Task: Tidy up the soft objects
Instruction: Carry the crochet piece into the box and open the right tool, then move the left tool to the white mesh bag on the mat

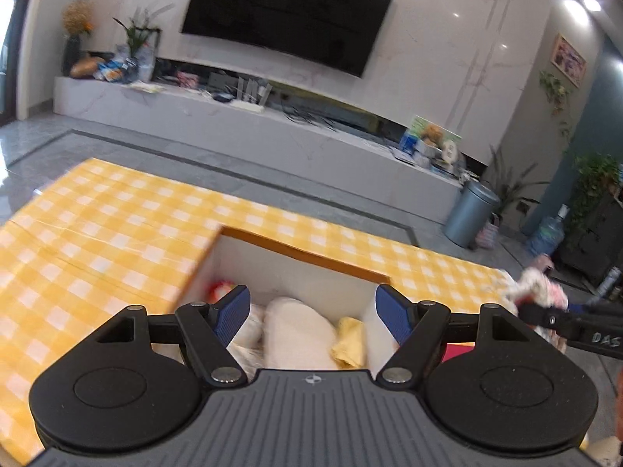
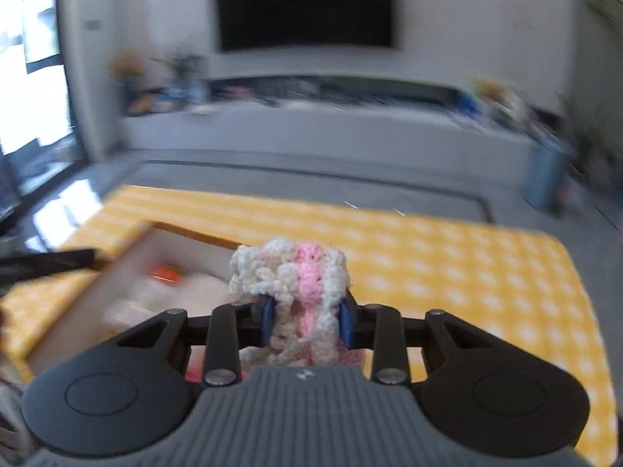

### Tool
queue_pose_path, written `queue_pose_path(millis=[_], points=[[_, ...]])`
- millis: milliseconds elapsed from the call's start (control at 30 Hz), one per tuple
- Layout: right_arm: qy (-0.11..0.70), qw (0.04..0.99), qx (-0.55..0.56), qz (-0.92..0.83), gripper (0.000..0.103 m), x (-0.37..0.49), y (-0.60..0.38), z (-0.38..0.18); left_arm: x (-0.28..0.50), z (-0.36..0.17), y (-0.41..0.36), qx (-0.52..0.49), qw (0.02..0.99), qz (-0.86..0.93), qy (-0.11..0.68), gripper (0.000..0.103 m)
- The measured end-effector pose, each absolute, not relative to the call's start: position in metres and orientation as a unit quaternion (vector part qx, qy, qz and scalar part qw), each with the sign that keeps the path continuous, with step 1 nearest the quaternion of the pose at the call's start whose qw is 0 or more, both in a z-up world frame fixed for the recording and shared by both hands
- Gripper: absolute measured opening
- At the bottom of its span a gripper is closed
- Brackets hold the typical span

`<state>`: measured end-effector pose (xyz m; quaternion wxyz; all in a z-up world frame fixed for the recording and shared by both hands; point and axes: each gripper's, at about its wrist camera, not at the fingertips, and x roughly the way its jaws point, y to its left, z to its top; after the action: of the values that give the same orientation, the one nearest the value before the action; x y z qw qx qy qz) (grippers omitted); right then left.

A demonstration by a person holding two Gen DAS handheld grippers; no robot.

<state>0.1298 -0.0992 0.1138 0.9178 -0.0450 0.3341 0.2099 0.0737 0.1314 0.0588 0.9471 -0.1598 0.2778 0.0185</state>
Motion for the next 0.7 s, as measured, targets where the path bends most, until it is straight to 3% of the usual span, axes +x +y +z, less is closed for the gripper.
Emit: queue_pose_path(millis=[300,400,467,600,667,700], points=[[0.379,0.859,-0.182,0.292,0.033,0.145,0.048,0.064,0.072,0.053,0.16,-0.11,0.948,0.118,0.274,0.086],[0.389,0.85,-0.21,0.287,0.038,0.152,0.068,0.042,0.074,0.049,0.169,-0.118,0.942,0.133,0.284,0.086],[0.396,0.846,-0.214,0.287,0.056,0.16,0.07,0.034,0.074,0.048,0.171,-0.124,0.941,0.129,0.288,0.086],[0.38,0.852,-0.197,0.302,0.065,0.16,0.046,0.046,0.07,0.057,0.16,-0.123,0.946,0.109,0.28,0.086],[0.355,0.869,-0.167,0.303,0.086,0.153,0.013,0.069,0.069,0.065,0.145,-0.117,0.95,0.085,0.276,0.086],[0.341,0.88,-0.154,0.293,0.09,0.153,-0.007,0.081,0.07,0.07,0.135,-0.113,0.952,0.07,0.275,0.086]])
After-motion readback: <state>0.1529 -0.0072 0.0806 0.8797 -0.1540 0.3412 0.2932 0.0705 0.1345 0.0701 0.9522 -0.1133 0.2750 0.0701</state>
